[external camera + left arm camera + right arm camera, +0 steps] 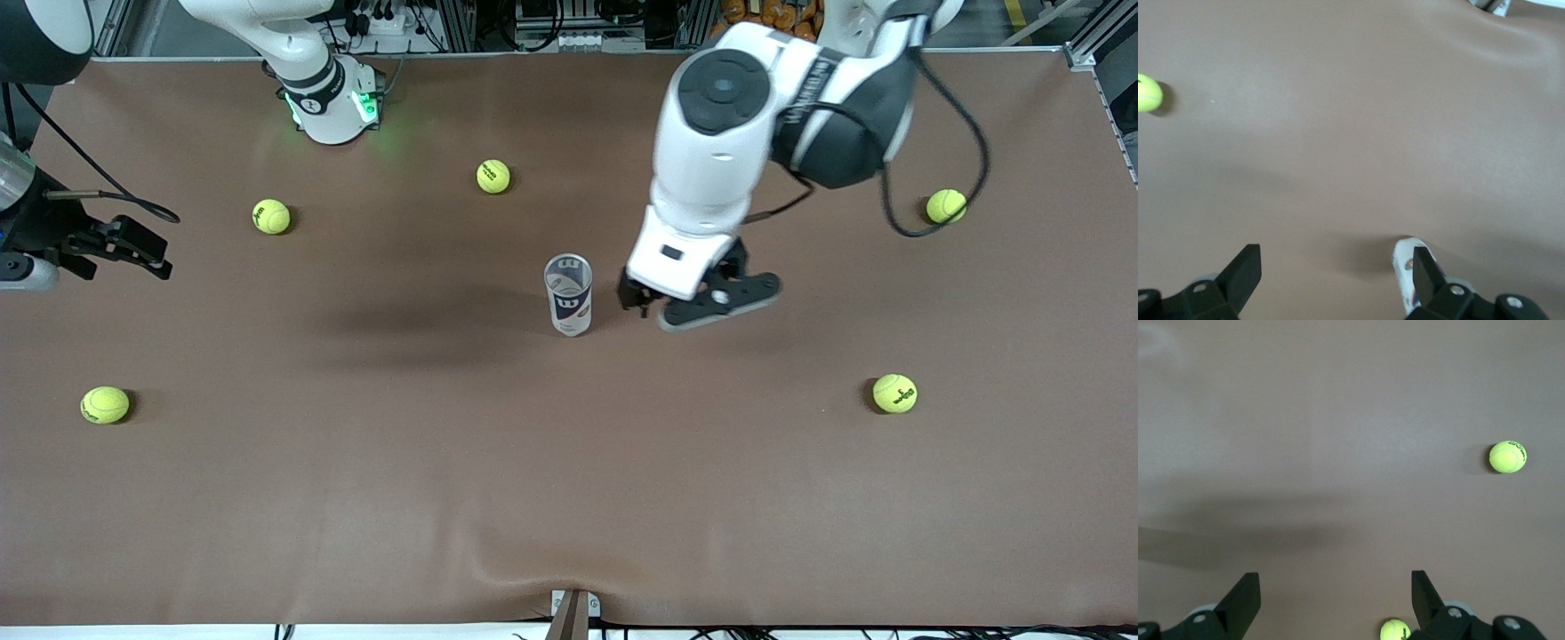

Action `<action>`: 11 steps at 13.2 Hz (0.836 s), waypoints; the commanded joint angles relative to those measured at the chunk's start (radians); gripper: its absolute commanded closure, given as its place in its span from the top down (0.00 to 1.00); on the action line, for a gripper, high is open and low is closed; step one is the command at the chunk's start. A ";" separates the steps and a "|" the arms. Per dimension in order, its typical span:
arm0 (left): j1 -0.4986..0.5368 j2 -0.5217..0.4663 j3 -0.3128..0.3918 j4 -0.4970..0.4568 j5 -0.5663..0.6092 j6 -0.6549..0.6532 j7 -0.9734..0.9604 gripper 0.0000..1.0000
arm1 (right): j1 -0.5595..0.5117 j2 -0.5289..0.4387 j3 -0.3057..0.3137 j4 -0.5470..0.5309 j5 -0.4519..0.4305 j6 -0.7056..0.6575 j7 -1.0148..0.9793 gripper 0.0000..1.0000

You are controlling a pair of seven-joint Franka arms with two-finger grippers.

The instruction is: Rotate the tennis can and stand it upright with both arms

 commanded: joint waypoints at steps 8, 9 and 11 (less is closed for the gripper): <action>0.251 -0.075 0.000 -0.027 -0.006 -0.085 0.274 1.00 | -0.003 -0.032 -0.006 0.016 0.014 -0.054 0.013 1.00; 0.274 -0.081 0.003 -0.027 -0.005 -0.085 0.316 1.00 | -0.003 -0.032 -0.006 0.018 0.014 -0.053 0.011 1.00; 0.328 -0.086 0.003 -0.028 -0.005 -0.103 0.430 1.00 | -0.005 -0.029 -0.006 0.018 0.014 -0.050 0.011 1.00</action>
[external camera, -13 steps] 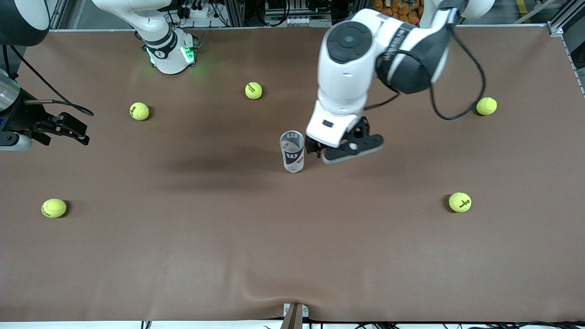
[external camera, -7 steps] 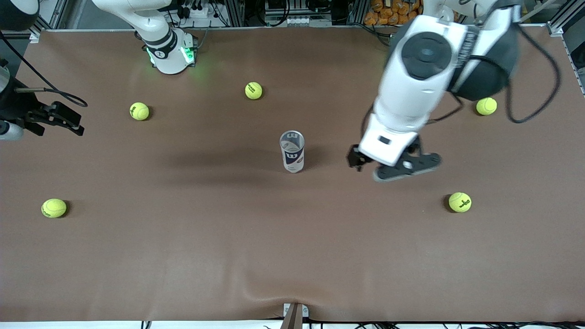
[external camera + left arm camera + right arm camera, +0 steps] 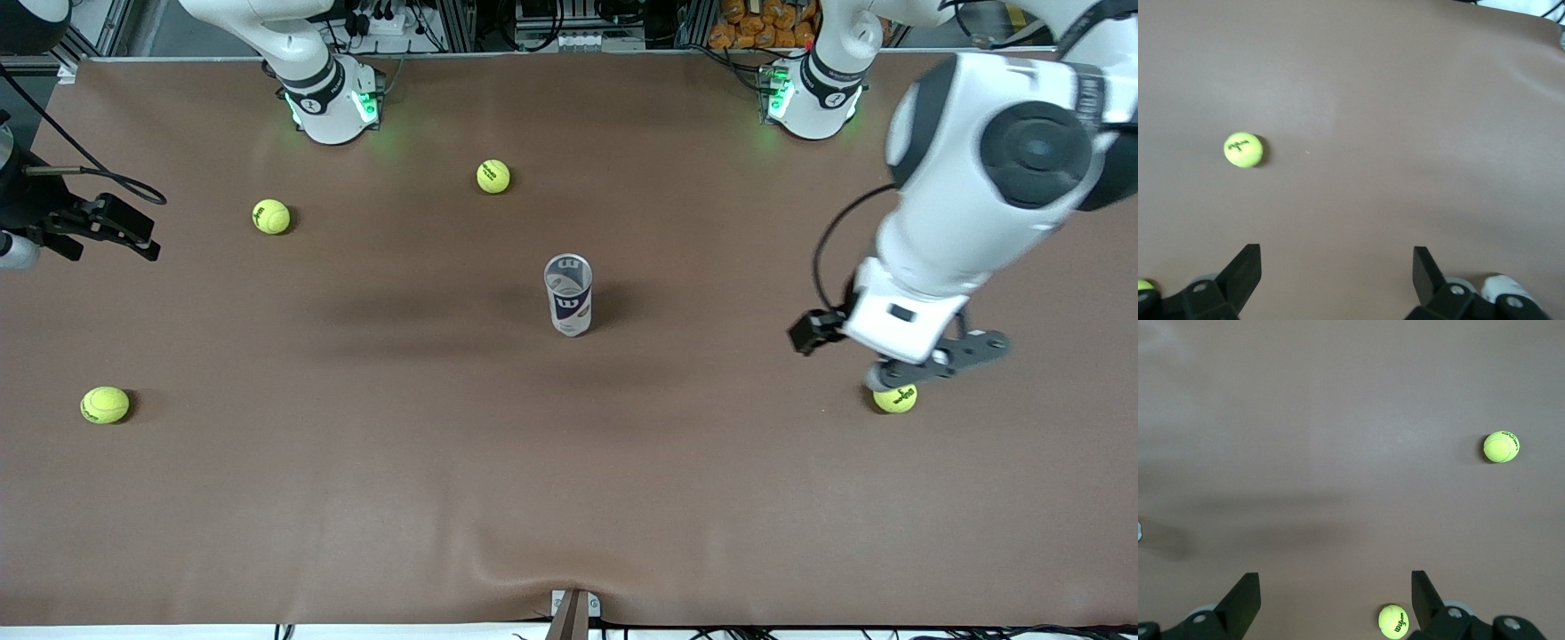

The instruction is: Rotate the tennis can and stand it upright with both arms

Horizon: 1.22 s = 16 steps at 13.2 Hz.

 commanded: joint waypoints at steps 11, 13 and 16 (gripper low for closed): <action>0.255 -0.056 -0.002 -0.024 0.005 -0.048 0.455 1.00 | -0.001 -0.004 0.000 0.003 0.012 -0.012 0.011 1.00; 0.256 -0.060 -0.002 -0.025 0.005 -0.051 0.457 1.00 | -0.001 -0.002 0.000 0.003 0.014 -0.010 0.011 1.00; 0.256 -0.062 -0.002 -0.025 0.002 -0.053 0.452 1.00 | -0.001 -0.002 0.000 0.003 0.012 -0.010 0.010 1.00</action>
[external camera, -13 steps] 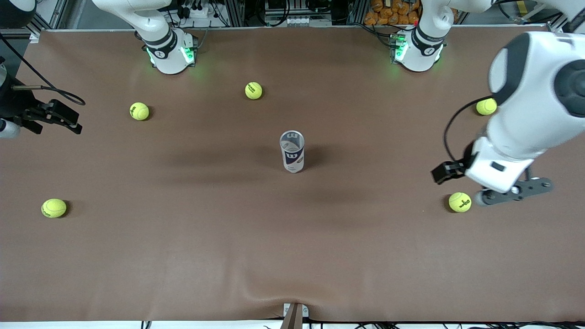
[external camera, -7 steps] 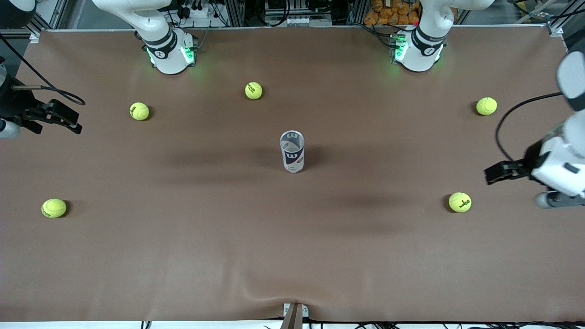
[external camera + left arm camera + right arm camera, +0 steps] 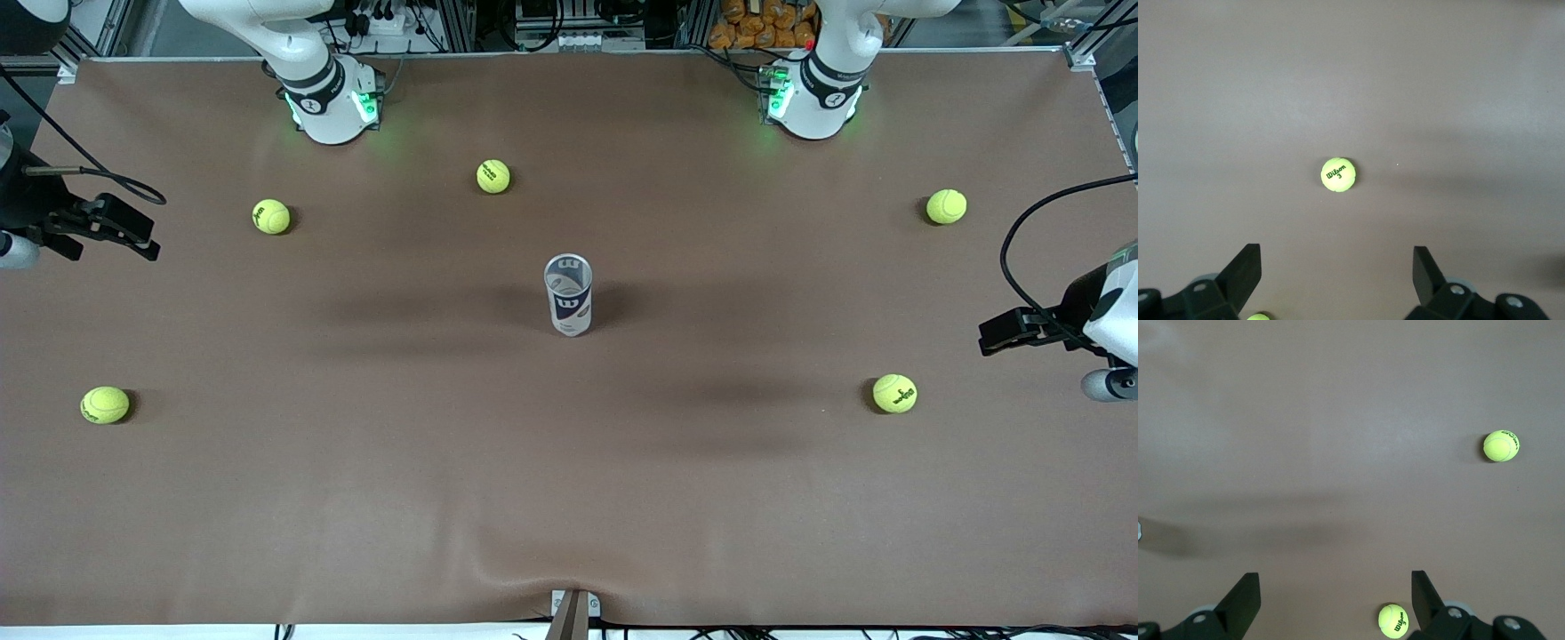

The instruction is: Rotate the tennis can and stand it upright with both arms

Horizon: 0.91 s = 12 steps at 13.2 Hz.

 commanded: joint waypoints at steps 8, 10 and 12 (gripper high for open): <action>0.161 -0.196 -0.198 -0.214 -0.027 -0.005 -0.076 1.00 | -0.001 -0.001 0.001 0.004 0.012 -0.010 0.008 1.00; 0.172 -0.325 -0.217 -0.364 -0.008 0.049 -0.085 1.00 | -0.003 -0.001 0.001 0.004 0.012 -0.008 0.007 1.00; 0.239 -0.419 -0.267 -0.458 -0.004 0.063 -0.101 1.00 | -0.003 -0.001 0.001 0.004 0.012 -0.008 0.005 1.00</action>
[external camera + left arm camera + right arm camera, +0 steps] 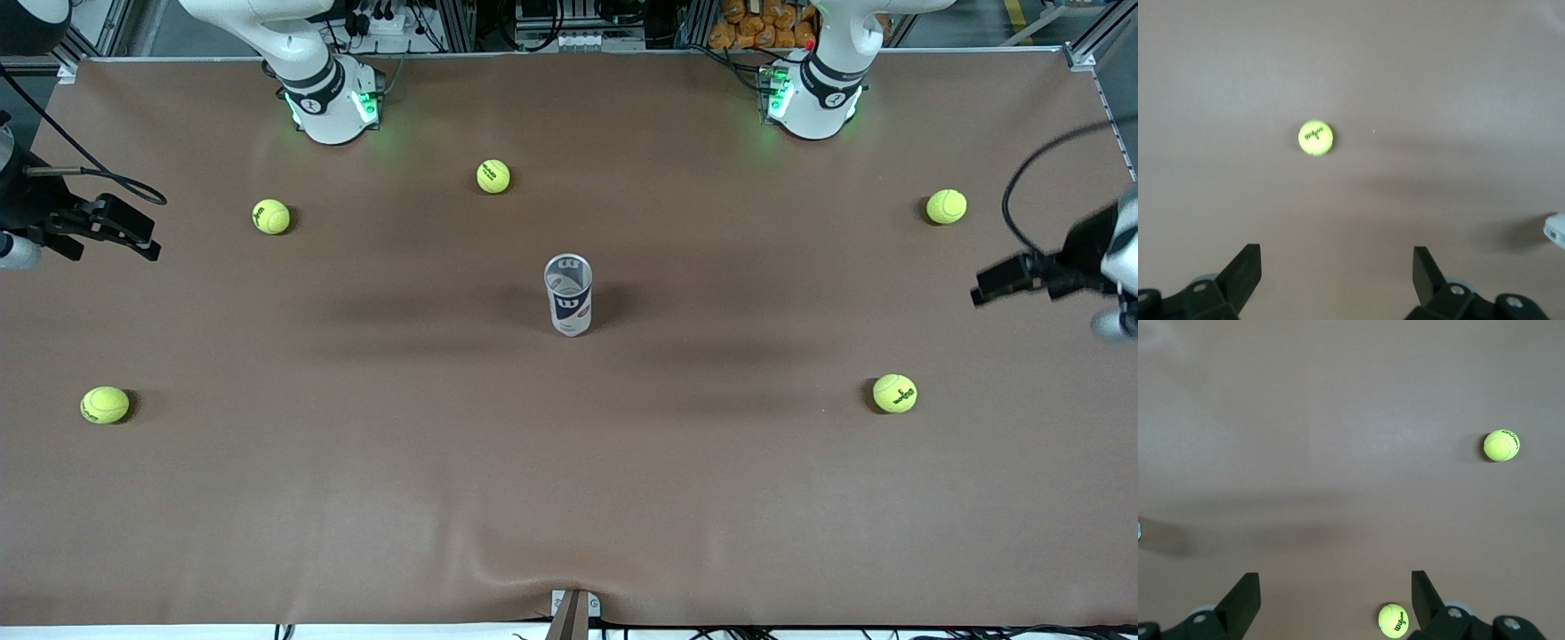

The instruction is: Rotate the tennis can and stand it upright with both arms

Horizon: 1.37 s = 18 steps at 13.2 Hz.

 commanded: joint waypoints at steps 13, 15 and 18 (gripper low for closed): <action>0.112 -0.175 -0.069 -0.153 0.057 0.022 0.060 1.00 | -0.026 0.002 -0.001 0.019 0.014 0.000 -0.001 1.00; 0.095 -0.176 -0.047 -0.152 0.057 0.022 0.061 1.00 | -0.027 0.002 -0.001 0.019 0.014 0.000 -0.001 1.00; 0.036 -0.176 0.023 -0.149 0.060 0.022 0.070 1.00 | -0.027 0.002 -0.001 0.019 0.014 -0.002 -0.001 1.00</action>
